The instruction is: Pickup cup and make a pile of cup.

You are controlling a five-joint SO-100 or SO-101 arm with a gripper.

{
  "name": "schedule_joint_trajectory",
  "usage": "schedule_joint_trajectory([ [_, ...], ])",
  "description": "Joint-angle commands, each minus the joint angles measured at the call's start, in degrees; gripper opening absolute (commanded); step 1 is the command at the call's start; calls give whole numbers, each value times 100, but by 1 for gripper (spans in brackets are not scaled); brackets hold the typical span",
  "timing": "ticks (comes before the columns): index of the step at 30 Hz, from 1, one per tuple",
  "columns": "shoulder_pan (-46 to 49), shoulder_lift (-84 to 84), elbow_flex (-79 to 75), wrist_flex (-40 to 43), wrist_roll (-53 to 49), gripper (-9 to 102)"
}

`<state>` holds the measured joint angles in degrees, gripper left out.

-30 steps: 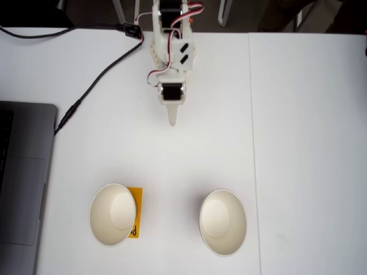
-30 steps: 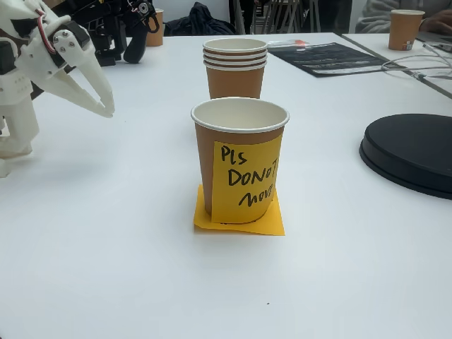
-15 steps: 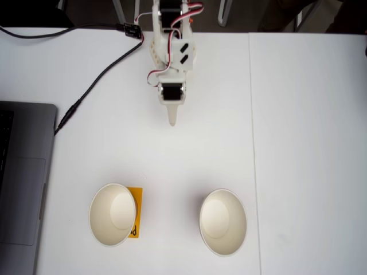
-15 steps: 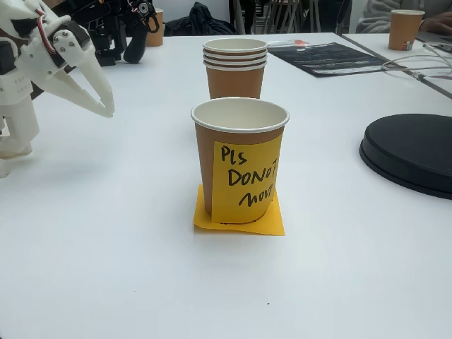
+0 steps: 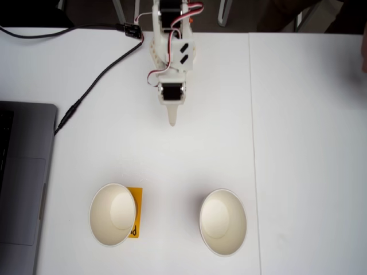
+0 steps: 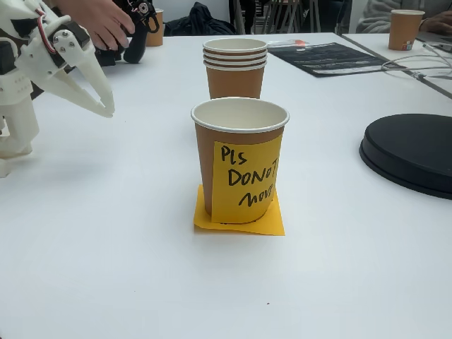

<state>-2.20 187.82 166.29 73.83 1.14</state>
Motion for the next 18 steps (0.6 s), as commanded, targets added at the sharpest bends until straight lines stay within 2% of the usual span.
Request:
schedule_joint_trajectory([
  [1,44,26,-44,-62,18,-7],
  [18,-35,26,-35,-114,53,-7],
])
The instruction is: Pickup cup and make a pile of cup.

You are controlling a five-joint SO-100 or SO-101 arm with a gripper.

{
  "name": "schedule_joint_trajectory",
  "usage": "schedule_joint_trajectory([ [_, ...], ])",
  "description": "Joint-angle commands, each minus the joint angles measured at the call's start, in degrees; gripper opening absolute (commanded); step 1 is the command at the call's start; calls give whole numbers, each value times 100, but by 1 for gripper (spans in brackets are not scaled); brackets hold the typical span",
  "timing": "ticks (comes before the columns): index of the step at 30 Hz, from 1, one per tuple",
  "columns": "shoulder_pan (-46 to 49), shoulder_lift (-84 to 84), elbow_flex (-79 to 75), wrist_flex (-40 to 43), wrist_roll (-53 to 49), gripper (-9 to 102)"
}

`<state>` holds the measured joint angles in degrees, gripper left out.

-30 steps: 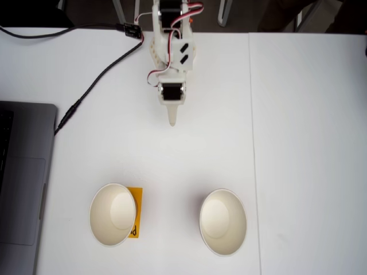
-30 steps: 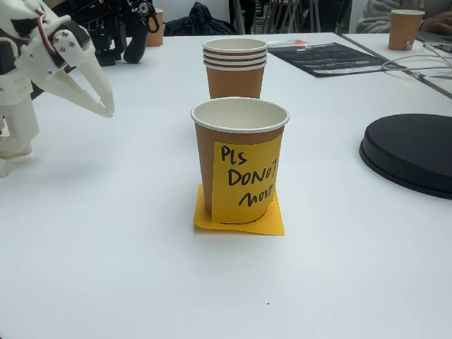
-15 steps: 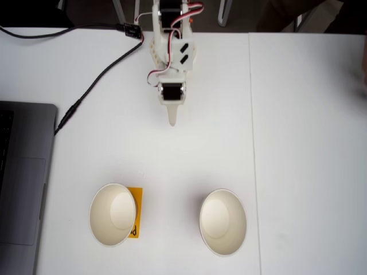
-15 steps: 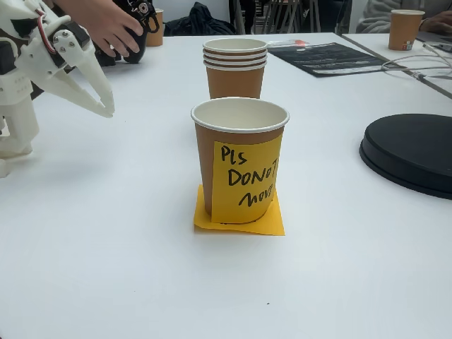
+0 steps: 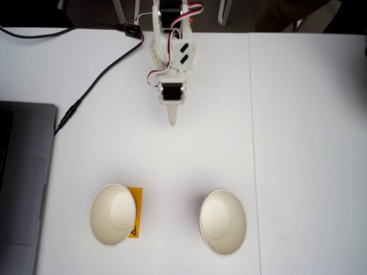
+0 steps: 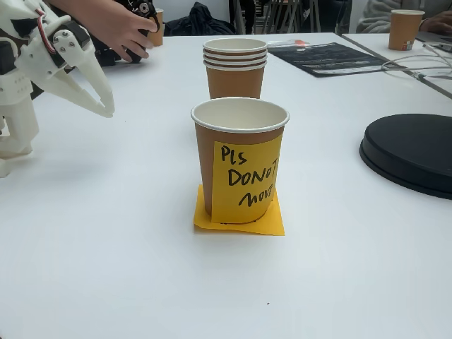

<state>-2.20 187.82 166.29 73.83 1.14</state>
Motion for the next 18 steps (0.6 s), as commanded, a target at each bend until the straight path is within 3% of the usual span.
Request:
schedule_joint_trajectory([
  [1,-35,26,-35,-114,53,-7],
  [12,18,-141,-132,-114,18,-7],
  [18,35,-1521,-1116,-132,18,-7],
])
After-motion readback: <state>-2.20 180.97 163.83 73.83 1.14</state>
